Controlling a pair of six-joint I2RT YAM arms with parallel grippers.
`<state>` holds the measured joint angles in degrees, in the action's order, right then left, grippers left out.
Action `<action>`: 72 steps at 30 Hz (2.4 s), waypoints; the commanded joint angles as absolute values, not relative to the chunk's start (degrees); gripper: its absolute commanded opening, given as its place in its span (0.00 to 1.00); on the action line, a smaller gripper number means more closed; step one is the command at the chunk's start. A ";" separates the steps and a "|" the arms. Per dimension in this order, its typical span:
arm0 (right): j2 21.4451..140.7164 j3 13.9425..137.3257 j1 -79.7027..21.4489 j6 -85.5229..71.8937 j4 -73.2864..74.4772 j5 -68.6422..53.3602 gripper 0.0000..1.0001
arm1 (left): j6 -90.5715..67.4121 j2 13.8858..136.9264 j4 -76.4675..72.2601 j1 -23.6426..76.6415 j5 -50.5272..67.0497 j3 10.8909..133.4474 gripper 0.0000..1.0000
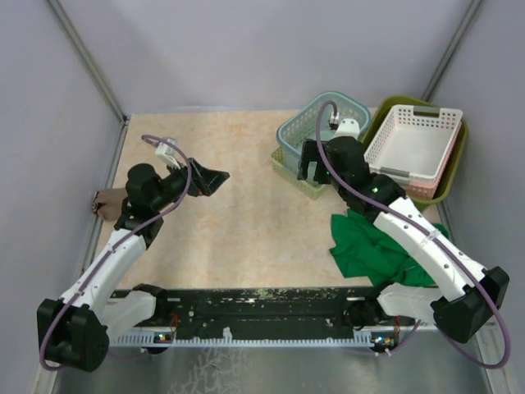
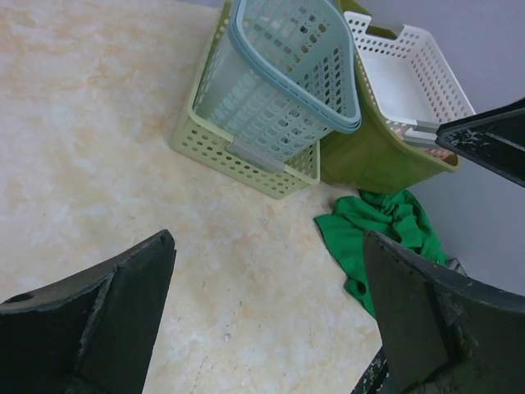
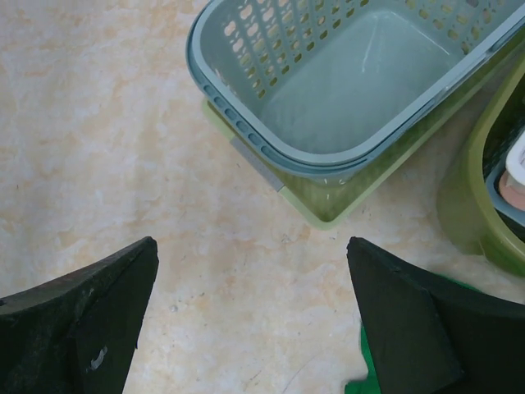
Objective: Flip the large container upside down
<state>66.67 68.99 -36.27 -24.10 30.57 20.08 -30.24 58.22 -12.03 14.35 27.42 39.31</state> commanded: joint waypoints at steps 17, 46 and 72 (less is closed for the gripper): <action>60.11 59.88 -36.74 -8.10 12.51 17.61 0.98 | -25.29 59.79 -12.59 35.60 13.07 31.94 1.00; 108.12 103.57 -31.29 13.96 41.40 5.65 0.38 | -33.80 58.34 -8.00 39.02 1.70 26.64 1.00; 84.19 111.94 -33.49 -6.43 32.32 -12.10 0.00 | -31.63 59.88 15.92 12.65 6.57 49.88 1.00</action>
